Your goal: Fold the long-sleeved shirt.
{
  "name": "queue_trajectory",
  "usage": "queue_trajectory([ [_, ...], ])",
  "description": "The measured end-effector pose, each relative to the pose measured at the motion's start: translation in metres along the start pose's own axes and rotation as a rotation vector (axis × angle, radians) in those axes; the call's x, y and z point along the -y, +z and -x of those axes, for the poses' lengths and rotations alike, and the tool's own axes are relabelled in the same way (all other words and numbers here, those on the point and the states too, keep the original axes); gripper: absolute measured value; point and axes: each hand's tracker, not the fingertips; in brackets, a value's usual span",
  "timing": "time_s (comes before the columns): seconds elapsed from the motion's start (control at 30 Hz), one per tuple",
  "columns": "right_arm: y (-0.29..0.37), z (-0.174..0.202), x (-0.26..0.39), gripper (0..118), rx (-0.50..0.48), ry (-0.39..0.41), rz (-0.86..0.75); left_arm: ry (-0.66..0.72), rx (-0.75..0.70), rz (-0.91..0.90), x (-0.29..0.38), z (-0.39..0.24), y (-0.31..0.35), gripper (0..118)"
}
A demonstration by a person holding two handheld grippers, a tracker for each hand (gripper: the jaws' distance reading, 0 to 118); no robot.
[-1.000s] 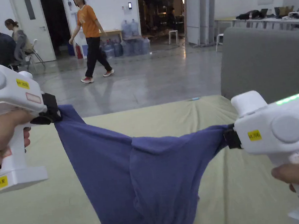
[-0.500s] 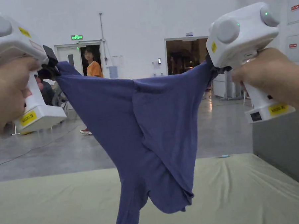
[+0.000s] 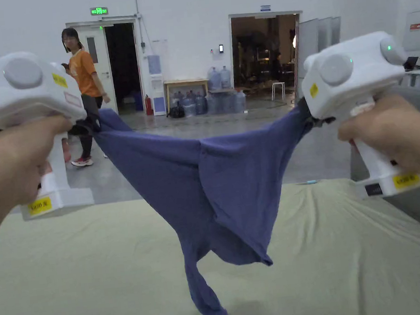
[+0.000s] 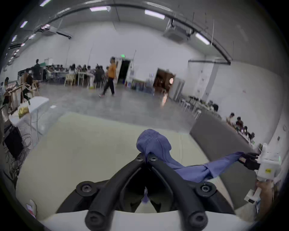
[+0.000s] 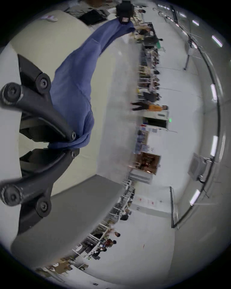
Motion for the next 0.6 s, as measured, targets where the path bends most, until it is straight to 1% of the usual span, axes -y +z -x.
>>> queue_trajectory([
  [0.1, -0.045, 0.011, 0.099, 0, -0.055, -0.025, 0.153, -0.029, 0.002, 0.146, 0.088, 0.022, -0.034, 0],
  [0.2, -0.066, 0.023, 0.202, 0, -0.101, -0.019, 0.302, -0.024, 0.007, 0.27, 0.182, 0.046, -0.054, 0],
  [0.23, -0.068, 0.028, 0.235, 0, -0.112, -0.015, 0.34, -0.062, -0.022, 0.312, 0.209, 0.055, -0.058, 0],
  [0.27, -0.067, 0.034, 0.262, 0, -0.125, 0.02, 0.375, -0.082, -0.035, 0.348, 0.238, 0.061, -0.058, 0],
  [0.33, -0.049, 0.046, 0.315, 0, -0.158, 0.114, 0.388, -0.084, -0.035, 0.435, 0.294, 0.075, -0.048, 0],
  [0.4, -0.023, 0.055, 0.357, 0, -0.19, 0.159, 0.379, -0.049, -0.02, 0.48, 0.338, 0.087, -0.029, 0],
  [0.43, -0.009, 0.058, 0.377, 0, -0.203, 0.17, 0.393, -0.021, 0.004, 0.487, 0.357, 0.094, -0.015, 0],
  [0.47, 0.006, 0.058, 0.393, 0, -0.216, 0.16, 0.39, -0.01, 0.01, 0.483, 0.372, 0.099, -0.001, 0],
  [0.53, 0.036, 0.061, 0.422, 0, -0.247, 0.166, 0.397, -0.034, 0.008, 0.494, 0.399, 0.107, 0.032, 0],
  [0.6, 0.061, 0.063, 0.449, 0, -0.258, 0.189, 0.4, -0.021, -0.009, 0.488, 0.421, 0.113, 0.061, 0],
])
